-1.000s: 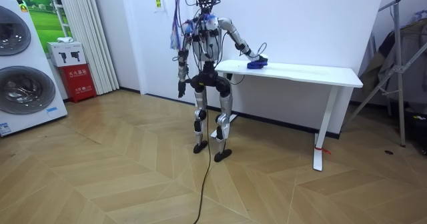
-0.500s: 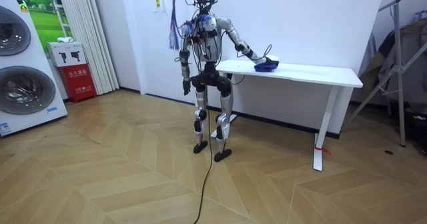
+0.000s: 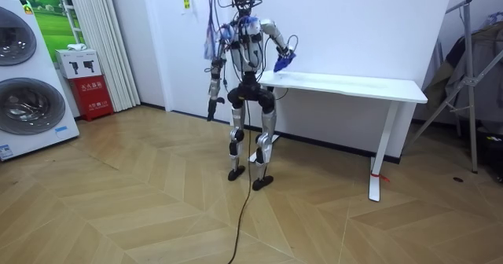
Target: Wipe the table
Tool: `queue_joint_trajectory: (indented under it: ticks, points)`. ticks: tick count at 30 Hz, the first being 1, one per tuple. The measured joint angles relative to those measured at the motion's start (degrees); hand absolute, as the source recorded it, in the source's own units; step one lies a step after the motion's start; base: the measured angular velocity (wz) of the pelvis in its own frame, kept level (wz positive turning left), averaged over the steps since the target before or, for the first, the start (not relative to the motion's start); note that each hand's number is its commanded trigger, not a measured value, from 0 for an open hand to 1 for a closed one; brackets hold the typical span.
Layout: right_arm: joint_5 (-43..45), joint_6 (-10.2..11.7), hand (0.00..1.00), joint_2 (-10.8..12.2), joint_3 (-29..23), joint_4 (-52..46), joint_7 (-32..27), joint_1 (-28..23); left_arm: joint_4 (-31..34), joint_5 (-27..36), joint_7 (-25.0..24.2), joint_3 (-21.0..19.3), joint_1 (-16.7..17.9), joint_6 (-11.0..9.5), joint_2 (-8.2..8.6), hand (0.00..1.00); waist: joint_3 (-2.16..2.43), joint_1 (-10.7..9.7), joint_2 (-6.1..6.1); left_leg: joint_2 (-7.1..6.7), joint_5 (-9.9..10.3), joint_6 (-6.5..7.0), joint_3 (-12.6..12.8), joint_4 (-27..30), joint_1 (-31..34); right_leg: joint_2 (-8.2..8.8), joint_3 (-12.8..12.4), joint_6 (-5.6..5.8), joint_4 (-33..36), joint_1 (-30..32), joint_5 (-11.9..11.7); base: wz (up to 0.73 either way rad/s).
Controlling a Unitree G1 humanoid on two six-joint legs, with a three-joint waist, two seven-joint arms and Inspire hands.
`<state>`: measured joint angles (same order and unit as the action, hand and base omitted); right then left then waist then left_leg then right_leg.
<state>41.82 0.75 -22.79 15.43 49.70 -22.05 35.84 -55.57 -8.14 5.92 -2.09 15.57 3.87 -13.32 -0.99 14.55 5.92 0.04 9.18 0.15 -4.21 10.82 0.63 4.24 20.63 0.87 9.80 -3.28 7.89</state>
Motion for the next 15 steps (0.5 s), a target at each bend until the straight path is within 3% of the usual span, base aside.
queue_joint_trajectory:
  ticks: [3,5,7,10,12,15]
  points:
    - [-2.0,1.3,1.00,-0.7,-4.3,6.2,1.4,-4.6,0.1,-1.5,-0.3,-0.4,0.2,0.2,-0.07,0.00,-0.03,-0.3,-0.08,-0.05,0.0,0.00,-0.7,0.0,0.1,0.33,0.1,0.23,-0.1,-0.3,0.1,0.18]
    - [-2.5,1.7,1.00,-1.3,-7.2,8.9,2.2,-8.8,0.2,-1.6,-0.4,-1.4,0.2,-0.1,-0.16,0.00,-0.02,-1.6,-0.11,-0.48,0.0,0.00,-0.7,0.0,0.0,0.60,0.2,0.41,-0.2,-0.8,0.2,0.06]
    - [-7.7,4.2,1.00,-2.0,-13.2,10.1,1.5,-12.5,-0.2,-1.5,-0.4,-2.3,0.9,-0.2,-0.21,0.00,0.29,-4.0,-0.80,-0.71,0.0,0.00,0.8,-0.1,-0.3,0.82,-0.1,0.46,-0.2,-0.8,0.3,-0.17]
    - [-12.7,6.0,1.00,-4.1,-17.1,10.7,0.1,-18.5,0.3,-1.3,-0.1,-2.4,0.4,-1.5,-0.60,0.00,0.91,-6.6,-1.21,-0.74,0.0,0.00,0.8,-0.6,-1.6,0.95,-0.1,0.48,0.4,-1.7,0.3,-0.12]
    - [-15.9,5.9,1.00,-4.3,-18.8,10.7,-0.9,-21.6,0.9,-1.4,0.4,-2.5,0.3,-2.1,-1.07,0.00,1.39,-7.6,-1.05,-0.65,0.0,0.00,0.8,-1.6,-2.8,0.86,-0.1,0.74,0.3,-2.5,0.5,-0.03]
    - [-18.7,5.5,1.00,-4.2,-20.5,10.7,-1.2,-24.0,3.0,-1.3,0.9,-2.5,0.2,-2.2,-0.94,0.00,1.20,-9.5,-1.01,-0.66,0.0,0.01,1.0,-1.9,-3.6,0.85,-0.1,0.76,-0.1,-3.3,0.5,-0.15]
